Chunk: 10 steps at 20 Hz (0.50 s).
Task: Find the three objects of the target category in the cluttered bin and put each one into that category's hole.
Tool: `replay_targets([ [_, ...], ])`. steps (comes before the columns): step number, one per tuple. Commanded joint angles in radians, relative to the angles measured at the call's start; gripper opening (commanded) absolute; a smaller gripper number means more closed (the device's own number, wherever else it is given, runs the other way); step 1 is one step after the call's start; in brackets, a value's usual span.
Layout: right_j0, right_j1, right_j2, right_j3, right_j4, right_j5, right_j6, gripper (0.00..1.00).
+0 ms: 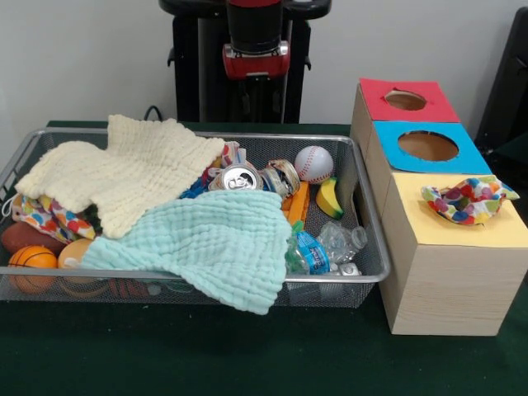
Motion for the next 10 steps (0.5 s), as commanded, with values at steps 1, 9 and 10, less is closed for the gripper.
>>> replay_targets([
  [1,-0.072,0.024,0.006,0.028,-0.077,-0.047,0.056,1.0],
  [9,-0.128,0.117,-0.017,-0.032,-0.157,-0.078,0.047,1.0],
  [10,-0.122,0.142,-0.027,-0.047,-0.167,-0.095,0.055,1.0],
])
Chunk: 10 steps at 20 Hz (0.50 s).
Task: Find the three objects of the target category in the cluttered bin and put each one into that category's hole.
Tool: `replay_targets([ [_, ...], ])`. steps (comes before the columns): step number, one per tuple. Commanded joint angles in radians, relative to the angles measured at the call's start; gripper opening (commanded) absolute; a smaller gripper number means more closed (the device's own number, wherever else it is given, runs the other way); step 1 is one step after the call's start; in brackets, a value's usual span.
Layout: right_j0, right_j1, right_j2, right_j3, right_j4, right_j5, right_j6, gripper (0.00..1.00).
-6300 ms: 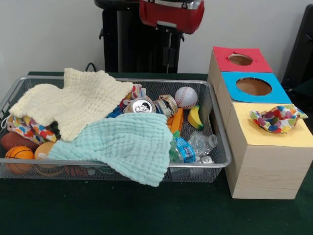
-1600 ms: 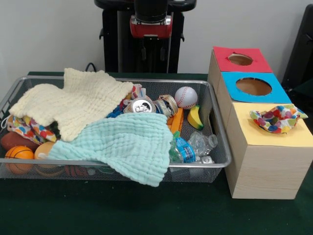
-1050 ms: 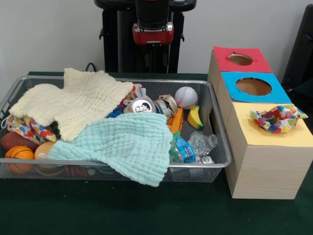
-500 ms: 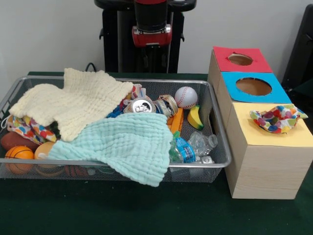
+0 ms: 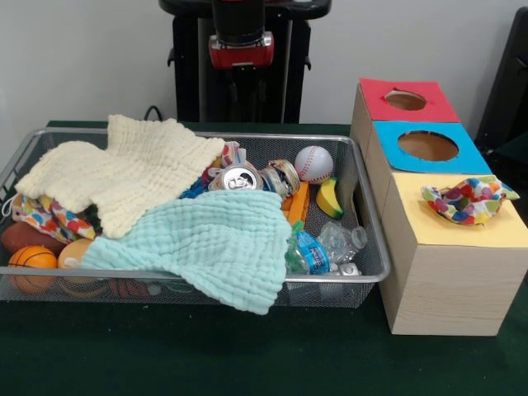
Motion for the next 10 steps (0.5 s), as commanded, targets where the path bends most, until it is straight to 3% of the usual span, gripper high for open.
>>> replay_targets([
  [1,-0.015,0.174,-0.037,-0.121,-0.098,-0.134,0.073,1.0],
  [6,0.044,0.241,-0.089,-0.172,-0.109,-0.211,0.105,1.0],
  [10,0.061,0.189,-0.094,-0.164,-0.096,-0.19,0.097,1.0],
])
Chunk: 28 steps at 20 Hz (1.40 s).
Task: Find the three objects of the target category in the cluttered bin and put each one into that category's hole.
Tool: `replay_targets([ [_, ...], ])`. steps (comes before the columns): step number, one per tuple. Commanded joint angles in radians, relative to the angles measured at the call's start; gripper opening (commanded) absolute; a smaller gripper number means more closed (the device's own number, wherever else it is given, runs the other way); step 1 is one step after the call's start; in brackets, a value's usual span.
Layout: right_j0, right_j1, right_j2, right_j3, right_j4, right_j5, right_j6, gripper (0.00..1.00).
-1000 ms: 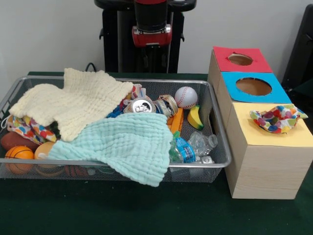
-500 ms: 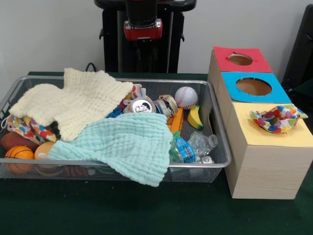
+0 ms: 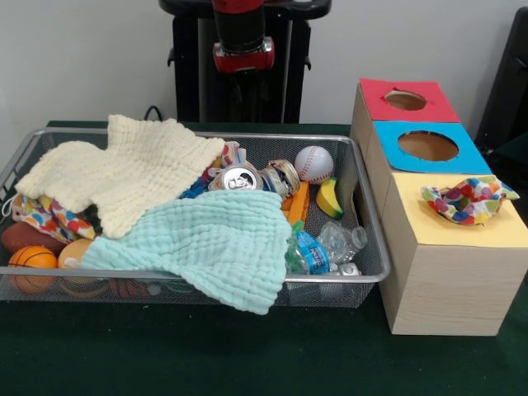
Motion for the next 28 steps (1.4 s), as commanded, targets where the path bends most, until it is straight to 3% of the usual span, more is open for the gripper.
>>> replay_targets([
  [1,0.024,0.025,0.003,-0.155,-0.021,-0.061,0.086,1.0],
  [10,-0.042,-0.057,0.125,-0.162,0.036,0.099,0.016,1.0],
  [19,-0.095,-0.274,0.231,-0.063,0.123,0.262,-0.022,1.0],
  [28,-0.12,-0.345,0.295,-0.05,0.163,0.326,-0.029,1.0],
])
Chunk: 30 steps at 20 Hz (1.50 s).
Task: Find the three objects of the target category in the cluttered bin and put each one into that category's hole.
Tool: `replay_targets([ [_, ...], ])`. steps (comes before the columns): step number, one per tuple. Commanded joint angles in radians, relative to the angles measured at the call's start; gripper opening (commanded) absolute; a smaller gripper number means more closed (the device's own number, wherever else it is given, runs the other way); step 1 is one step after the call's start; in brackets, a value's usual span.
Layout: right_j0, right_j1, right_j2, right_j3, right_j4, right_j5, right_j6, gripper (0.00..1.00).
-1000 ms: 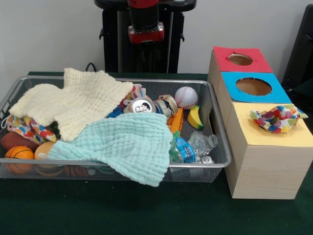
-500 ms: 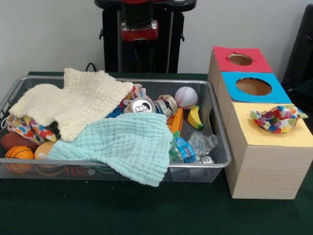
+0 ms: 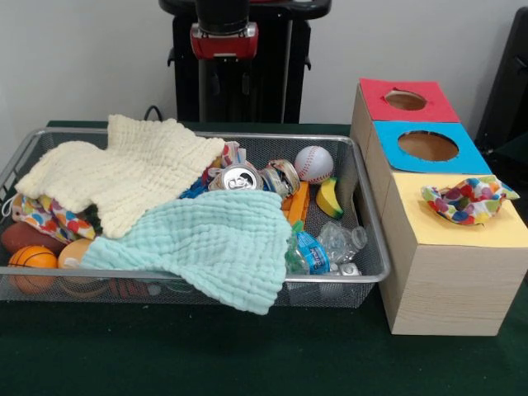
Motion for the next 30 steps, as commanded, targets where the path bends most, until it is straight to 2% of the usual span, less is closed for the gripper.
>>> replay_targets([
  [1,-0.026,-0.078,0.149,-0.061,0.067,0.11,-0.032,1.0],
  [8,-0.043,-0.013,0.173,-0.153,0.055,0.131,-0.057,1.0],
  [20,-0.107,0.076,0.264,-0.291,0.035,0.237,-0.152,1.0],
  [23,-0.117,0.073,0.285,-0.302,0.032,0.266,-0.157,1.0],
  [30,-0.128,-0.003,0.333,-0.288,0.068,0.343,-0.147,1.0],
])
